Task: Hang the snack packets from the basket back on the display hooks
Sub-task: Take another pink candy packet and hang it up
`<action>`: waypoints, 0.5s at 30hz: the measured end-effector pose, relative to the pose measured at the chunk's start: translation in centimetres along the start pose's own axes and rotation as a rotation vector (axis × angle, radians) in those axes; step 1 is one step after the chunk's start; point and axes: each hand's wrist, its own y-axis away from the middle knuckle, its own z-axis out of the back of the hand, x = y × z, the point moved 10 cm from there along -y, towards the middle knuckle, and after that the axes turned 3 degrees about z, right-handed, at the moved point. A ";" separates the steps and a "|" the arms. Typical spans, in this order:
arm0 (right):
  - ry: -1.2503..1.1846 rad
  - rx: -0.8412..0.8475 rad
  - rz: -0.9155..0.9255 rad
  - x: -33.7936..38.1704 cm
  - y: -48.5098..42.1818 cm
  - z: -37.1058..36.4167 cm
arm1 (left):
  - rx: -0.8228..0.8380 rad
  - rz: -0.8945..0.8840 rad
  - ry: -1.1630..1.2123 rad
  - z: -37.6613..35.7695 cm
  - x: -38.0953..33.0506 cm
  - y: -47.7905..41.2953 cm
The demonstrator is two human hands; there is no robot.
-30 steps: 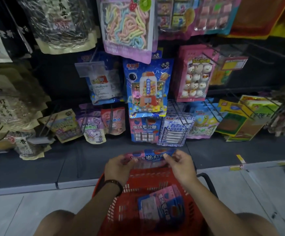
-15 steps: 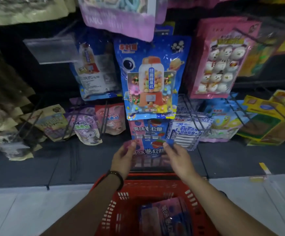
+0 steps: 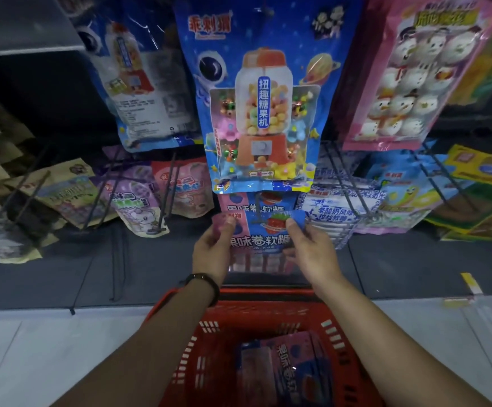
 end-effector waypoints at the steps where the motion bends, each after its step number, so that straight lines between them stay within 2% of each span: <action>1: -0.002 0.004 -0.026 -0.5 -0.2 0.0 | 0.001 0.015 -0.005 -0.1 0.1 -0.1; 8: -0.039 0.000 -0.062 -0.9 -1.3 -0.3 | -0.009 0.080 0.007 -1.2 0.6 -1.9; 15: -0.092 0.053 0.032 -0.5 -1.7 -2.0 | -0.055 0.073 0.024 -1.8 0.1 -4.0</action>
